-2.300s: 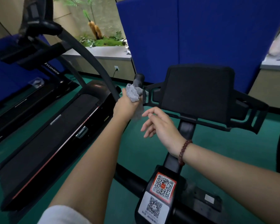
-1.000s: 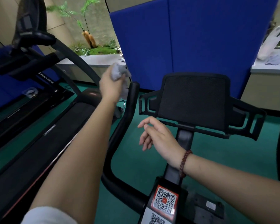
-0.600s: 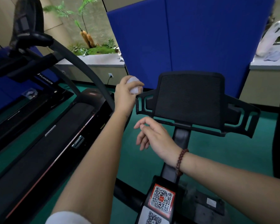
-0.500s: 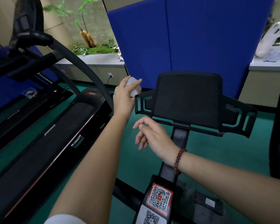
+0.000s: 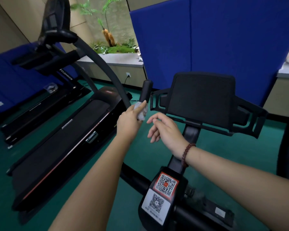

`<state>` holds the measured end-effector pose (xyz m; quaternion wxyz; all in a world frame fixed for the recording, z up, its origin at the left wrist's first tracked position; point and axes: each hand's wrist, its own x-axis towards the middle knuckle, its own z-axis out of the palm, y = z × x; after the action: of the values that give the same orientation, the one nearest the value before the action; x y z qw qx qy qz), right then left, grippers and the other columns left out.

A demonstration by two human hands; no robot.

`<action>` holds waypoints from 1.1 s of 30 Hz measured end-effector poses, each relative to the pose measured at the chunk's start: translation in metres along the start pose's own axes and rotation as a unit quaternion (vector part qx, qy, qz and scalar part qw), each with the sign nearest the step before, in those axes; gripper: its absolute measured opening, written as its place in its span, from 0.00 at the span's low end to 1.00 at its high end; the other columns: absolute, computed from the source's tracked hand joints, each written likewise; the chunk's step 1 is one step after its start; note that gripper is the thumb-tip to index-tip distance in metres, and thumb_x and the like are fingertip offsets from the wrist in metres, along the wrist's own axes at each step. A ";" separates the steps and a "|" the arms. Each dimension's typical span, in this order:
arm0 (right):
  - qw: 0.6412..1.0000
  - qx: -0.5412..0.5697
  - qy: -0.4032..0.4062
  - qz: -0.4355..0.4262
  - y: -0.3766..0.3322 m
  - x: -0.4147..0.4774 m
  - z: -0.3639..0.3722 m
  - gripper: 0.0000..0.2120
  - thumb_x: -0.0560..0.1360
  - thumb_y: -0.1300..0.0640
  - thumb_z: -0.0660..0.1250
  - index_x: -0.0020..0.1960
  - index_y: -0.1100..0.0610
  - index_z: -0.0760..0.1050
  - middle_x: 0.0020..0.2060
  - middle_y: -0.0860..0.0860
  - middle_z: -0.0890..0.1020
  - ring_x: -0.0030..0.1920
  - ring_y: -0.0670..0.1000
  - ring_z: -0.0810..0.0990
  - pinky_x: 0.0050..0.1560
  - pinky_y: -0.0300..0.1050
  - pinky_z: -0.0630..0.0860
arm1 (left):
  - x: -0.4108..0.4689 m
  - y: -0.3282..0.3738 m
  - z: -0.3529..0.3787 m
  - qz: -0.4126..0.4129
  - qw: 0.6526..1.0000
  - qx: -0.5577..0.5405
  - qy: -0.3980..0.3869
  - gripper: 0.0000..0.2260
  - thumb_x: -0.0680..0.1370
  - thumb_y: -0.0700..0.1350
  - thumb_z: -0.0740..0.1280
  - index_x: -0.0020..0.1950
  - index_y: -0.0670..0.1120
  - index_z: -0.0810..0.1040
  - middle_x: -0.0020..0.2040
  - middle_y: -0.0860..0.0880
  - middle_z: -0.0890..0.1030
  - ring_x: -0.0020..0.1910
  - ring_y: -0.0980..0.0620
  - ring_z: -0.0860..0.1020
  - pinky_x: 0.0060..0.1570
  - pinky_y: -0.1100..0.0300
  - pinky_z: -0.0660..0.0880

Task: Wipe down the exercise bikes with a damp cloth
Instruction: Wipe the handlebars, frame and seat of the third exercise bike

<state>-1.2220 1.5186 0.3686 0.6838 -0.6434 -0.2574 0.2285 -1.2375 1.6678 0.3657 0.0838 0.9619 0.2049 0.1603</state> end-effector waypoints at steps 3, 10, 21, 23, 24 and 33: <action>1.000 -0.005 0.001 -0.002 0.000 -0.001 0.000 0.13 0.80 0.61 0.52 0.41 0.53 0.71 0.27 0.53 0.77 0.25 0.51 0.74 0.28 0.39 0.68 | -0.019 -0.006 -0.006 -0.063 0.998 0.026 -0.015 0.24 0.76 0.47 0.62 0.71 0.62 0.62 0.56 0.45 0.76 0.51 0.42 0.76 0.43 0.54 0.70; 1.000 -0.009 -0.004 0.004 -0.002 -0.003 0.000 0.14 0.80 0.61 0.51 0.40 0.54 0.70 0.28 0.54 0.77 0.24 0.49 0.74 0.28 0.39 0.68 | -0.062 -0.023 -0.017 -0.206 0.978 0.006 -0.009 0.17 0.78 0.55 0.56 0.67 0.62 0.67 0.55 0.47 0.80 0.54 0.41 0.76 0.48 0.54 0.71; 1.000 -0.015 -0.006 0.006 -0.004 -0.005 0.002 0.14 0.80 0.62 0.51 0.39 0.54 0.70 0.27 0.54 0.76 0.21 0.46 0.73 0.26 0.38 0.67 | -0.150 -0.009 -0.021 -0.339 0.932 -0.114 0.066 0.15 0.79 0.54 0.54 0.58 0.49 0.74 0.50 0.41 0.80 0.49 0.38 0.77 0.47 0.52 0.72; 1.000 -0.019 -0.006 0.005 -0.004 -0.006 0.002 0.14 0.80 0.62 0.51 0.39 0.54 0.70 0.27 0.54 0.76 0.21 0.46 0.73 0.26 0.36 0.67 | -0.166 -0.013 -0.021 -0.346 0.935 -0.078 0.026 0.15 0.79 0.52 0.54 0.54 0.46 0.75 0.49 0.40 0.80 0.48 0.39 0.76 0.44 0.53 0.71; 1.000 -0.021 -0.006 0.005 -0.003 -0.006 0.002 0.15 0.80 0.62 0.51 0.39 0.53 0.70 0.27 0.54 0.76 0.21 0.45 0.73 0.25 0.35 0.67 | -0.173 -0.020 -0.022 -0.349 0.936 -0.032 -0.016 0.13 0.78 0.51 0.56 0.53 0.45 0.74 0.48 0.41 0.80 0.47 0.40 0.76 0.42 0.54 0.71; 1.000 -0.030 -0.008 0.001 -0.003 -0.007 0.002 0.14 0.80 0.61 0.52 0.39 0.54 0.70 0.27 0.53 0.77 0.23 0.47 0.74 0.25 0.34 0.68 | -0.115 -0.040 -0.058 -0.160 0.975 -0.084 0.127 0.18 0.76 0.54 0.62 0.64 0.53 0.65 0.55 0.46 0.78 0.50 0.44 0.78 0.48 0.49 0.75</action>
<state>-1.2286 1.5148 0.3717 0.6616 -0.6623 -0.2690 0.2263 -1.3714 1.6605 0.3794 0.1625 0.8778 0.3509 0.2826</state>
